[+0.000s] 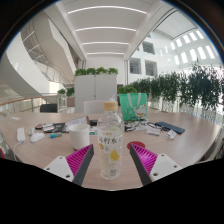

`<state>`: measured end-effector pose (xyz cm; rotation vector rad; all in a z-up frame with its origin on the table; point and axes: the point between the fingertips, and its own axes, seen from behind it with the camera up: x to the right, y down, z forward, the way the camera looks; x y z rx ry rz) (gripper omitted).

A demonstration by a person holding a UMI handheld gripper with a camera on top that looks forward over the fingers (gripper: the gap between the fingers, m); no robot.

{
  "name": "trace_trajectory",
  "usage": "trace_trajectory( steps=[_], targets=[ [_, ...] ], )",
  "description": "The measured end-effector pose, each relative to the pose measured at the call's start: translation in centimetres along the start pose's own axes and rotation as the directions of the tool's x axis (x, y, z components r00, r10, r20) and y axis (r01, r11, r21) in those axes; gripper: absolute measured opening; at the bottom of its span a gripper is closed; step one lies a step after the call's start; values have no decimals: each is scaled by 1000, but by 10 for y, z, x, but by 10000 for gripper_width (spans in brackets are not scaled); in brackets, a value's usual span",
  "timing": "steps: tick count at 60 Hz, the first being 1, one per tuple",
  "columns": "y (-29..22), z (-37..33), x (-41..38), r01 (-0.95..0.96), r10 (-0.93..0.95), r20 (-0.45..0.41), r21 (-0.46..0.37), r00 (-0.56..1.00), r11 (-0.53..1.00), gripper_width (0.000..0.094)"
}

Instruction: Pour water

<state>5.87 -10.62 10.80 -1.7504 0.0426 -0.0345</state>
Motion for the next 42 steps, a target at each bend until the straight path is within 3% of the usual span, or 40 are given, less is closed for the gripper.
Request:
trace_trajectory(
  steps=[8, 10, 12, 20, 31, 37, 42],
  targets=[
    [3, 52, -8, 2, -2, -3, 12, 1000, 1000, 782],
    [3, 63, -9, 12, -12, -3, 16, 1000, 1000, 703],
    [8, 74, -7, 15, -15, -6, 13, 1000, 1000, 527],
    [0, 86, 5, -5, 14, -81, 111, 997, 994, 469],
    [8, 100, 17, -68, 63, -84, -59, 994, 996, 319],
    [-48, 102, 43, 28, -33, -92, -53, 995, 998, 335],
    [-109, 112, 56, 262, -264, -91, -31, 960, 965, 333]
  ],
)
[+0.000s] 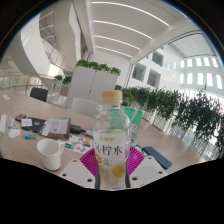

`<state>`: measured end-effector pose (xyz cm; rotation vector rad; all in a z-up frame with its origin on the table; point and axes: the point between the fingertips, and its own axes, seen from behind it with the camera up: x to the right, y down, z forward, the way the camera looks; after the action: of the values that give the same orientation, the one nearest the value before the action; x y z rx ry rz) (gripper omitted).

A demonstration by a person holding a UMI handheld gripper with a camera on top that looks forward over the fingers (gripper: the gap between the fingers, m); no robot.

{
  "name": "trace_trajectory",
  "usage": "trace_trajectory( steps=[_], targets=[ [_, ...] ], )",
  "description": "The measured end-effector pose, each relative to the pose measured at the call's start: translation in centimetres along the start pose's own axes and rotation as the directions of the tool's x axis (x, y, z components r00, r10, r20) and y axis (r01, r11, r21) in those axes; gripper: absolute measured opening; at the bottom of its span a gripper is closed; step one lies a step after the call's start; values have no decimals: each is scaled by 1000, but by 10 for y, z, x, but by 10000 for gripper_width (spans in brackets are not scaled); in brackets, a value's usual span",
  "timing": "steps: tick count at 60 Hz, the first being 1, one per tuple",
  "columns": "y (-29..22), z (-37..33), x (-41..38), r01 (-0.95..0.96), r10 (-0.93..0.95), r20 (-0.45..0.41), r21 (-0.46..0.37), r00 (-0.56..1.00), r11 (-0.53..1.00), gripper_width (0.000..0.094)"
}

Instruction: Pour water

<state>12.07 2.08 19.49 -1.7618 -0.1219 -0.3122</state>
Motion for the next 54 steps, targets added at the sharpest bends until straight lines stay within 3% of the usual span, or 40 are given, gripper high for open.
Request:
trace_trajectory(
  steps=[4, 8, 15, 22, 29, 45, 51, 54],
  targets=[
    [-26, 18, -5, 235, -235, -4, 24, 972, 972, 332],
    [-62, 33, 5, 545, -546, -1, 39, 838, 837, 333],
    [-65, 65, -42, 915, -918, -21, 87, 397, 394, 332],
    [-57, 83, -74, 990, -992, -68, 85, -103, -108, 335],
    [-61, 101, -93, 898, -902, -110, 101, -418, -429, 335],
    [-57, 105, -106, 813, -819, -94, 105, -566, -573, 335],
    [-67, 108, -108, 867, -876, -96, 124, -473, -482, 335],
    [-83, 109, -113, 937, -950, -102, 163, -295, -309, 335]
  ],
)
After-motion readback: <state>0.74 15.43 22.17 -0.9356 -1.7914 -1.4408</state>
